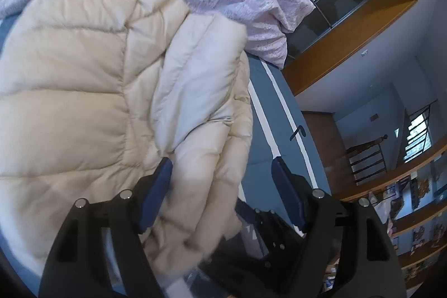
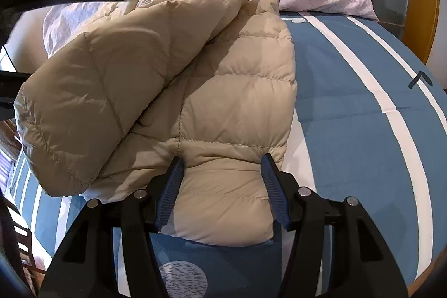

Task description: Fold large clothes

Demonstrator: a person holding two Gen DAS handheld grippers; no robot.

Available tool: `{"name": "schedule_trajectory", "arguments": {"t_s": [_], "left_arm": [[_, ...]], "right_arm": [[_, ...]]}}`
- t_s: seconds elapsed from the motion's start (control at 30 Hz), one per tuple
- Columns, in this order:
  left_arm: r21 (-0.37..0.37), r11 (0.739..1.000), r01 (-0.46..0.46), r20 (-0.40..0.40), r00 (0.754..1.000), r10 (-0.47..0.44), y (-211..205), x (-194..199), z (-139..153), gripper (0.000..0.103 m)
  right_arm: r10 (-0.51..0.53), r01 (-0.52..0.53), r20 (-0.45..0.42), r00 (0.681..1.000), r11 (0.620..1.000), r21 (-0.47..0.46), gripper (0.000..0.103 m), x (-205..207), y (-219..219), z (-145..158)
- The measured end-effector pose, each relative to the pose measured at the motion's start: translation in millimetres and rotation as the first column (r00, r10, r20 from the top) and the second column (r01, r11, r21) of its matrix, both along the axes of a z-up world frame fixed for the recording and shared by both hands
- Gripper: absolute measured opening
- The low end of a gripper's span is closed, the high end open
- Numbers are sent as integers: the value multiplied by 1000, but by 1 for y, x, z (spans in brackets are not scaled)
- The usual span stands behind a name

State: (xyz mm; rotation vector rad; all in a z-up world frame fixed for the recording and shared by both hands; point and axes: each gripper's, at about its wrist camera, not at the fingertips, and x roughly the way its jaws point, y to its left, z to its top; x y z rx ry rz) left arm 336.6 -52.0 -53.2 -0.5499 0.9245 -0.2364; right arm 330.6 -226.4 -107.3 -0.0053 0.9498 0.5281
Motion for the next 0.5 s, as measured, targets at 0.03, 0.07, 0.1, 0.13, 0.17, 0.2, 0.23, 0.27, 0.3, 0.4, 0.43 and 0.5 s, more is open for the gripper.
{"name": "schedule_trajectory", "arguments": {"t_s": [0.03,0.07,0.1,0.13,0.17,0.2,0.23,0.27,0.3,0.4,0.43,0.5], "left_arm": [[16,1000,-7,7,1000,7,3,-5,5,74],[27,1000,-15,12,1000,15,6,-9,8,75],[41,999,-26,21,999,25,11,-14,12,75],[48,998,-35,26,999,33,14,-18,15,75],[58,997,-49,33,998,47,20,-24,18,75],[68,996,-64,40,997,62,26,-29,22,75],[77,994,-76,44,996,72,30,-31,23,75],[90,992,-91,49,995,87,36,-36,25,75],[103,989,-106,52,993,101,41,-39,26,75],[144,978,-153,55,988,146,57,-48,25,75],[162,972,-168,53,985,162,61,-50,23,75],[190,964,-184,54,983,177,68,-55,18,75]], "right_arm": [[-3,3,-2,1000,1000,0,59,0,0,0],[-5,5,-2,1000,1000,-1,59,0,1,0],[-8,8,-3,1000,1000,-2,59,0,1,0],[-11,11,-4,1000,1000,-3,59,0,1,0],[-13,13,-4,1000,1000,-4,59,0,1,-1],[-16,16,-3,1000,1000,-7,59,0,2,-1],[-17,17,-3,1000,1000,-8,59,0,2,-1],[-19,19,-3,1000,1000,-10,59,0,2,-1],[-21,21,-3,1000,1000,-11,59,0,2,0],[-27,27,-2,1000,1000,-10,59,-1,2,0],[-30,30,-2,1000,1000,-9,59,-1,1,0],[-32,32,-3,999,999,-8,59,-2,1,1]]}}
